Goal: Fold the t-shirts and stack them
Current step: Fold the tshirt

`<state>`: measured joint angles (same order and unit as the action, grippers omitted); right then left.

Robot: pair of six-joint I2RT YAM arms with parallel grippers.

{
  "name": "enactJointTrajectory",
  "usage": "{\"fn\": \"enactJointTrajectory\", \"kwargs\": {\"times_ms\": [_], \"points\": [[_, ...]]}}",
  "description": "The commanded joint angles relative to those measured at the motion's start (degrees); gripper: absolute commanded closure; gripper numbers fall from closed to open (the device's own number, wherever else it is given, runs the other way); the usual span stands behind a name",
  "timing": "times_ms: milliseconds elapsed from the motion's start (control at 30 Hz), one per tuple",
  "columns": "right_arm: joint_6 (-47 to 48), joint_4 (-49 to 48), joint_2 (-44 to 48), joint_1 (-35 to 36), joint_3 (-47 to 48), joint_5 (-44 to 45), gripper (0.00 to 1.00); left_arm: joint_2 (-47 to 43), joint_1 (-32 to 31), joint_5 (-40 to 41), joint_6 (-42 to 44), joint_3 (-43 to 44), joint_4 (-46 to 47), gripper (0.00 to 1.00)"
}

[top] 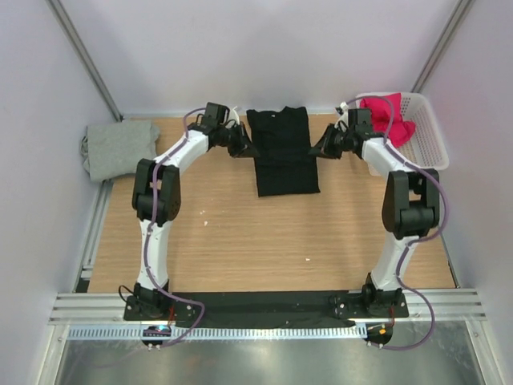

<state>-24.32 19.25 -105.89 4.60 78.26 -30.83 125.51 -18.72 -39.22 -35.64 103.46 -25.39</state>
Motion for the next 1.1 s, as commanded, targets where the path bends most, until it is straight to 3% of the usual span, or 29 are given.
{"fn": "enactJointTrajectory", "kwargs": {"times_ms": [0,200,233,300,333,367,400,433,533,733,867,1067], "points": [[0.7,-5.2,-7.2,-0.7,10.9,-0.3,0.99,3.9,1.2,0.3,1.7,5.8,-0.1,1.00],[-0.3,-6.5,-16.1,-0.7,19.4,0.4,0.99,10.8,1.8,4.1,4.3,13.0,0.1,0.98],[-0.2,-6.7,-16.6,-0.7,19.6,1.1,0.92,11.4,1.8,4.8,4.6,13.8,0.4,0.91],[0.3,-6.9,-17.1,-0.7,19.6,2.3,0.73,12.5,1.6,7.5,6.7,15.6,1.0,0.60],[0.3,-6.9,-16.9,-0.7,19.5,2.5,0.64,12.5,1.5,9.2,7.7,16.2,0.9,0.53],[0.3,-6.8,-16.5,-0.8,19.3,2.6,0.61,12.4,1.4,10.9,8.6,17.2,0.3,0.47],[0.5,-6.2,-15.7,-0.8,19.0,2.6,0.57,11.1,1.1,14.1,10.8,18.4,-0.6,0.34],[0.8,-5.8,-13.8,-0.9,18.8,2.5,0.56,10.1,1.0,15.0,11.6,18.5,-2.5,0.30],[1.7,-2.8,-8.5,-1.9,16.8,3.0,0.53,4.3,1.2,14.6,12.2,14.8,-5.6,0.27],[1.5,4.1,-1.0,-3.8,6.2,-1.6,0.52,-5.7,1.8,0.1,2.1,-4.4,-5.3,0.23],[3.1,6.0,1.2,-3.9,-0.9,-3.1,0.52,-7.7,1.4,-3.9,-4.6,-13.2,-0.3,0.17],[3.5,5.5,-0.2,-3.9,-5.7,-4.5,0.52,-5.2,0.6,-7.4,-11.7,-17.5,6.8,0.17]]}}
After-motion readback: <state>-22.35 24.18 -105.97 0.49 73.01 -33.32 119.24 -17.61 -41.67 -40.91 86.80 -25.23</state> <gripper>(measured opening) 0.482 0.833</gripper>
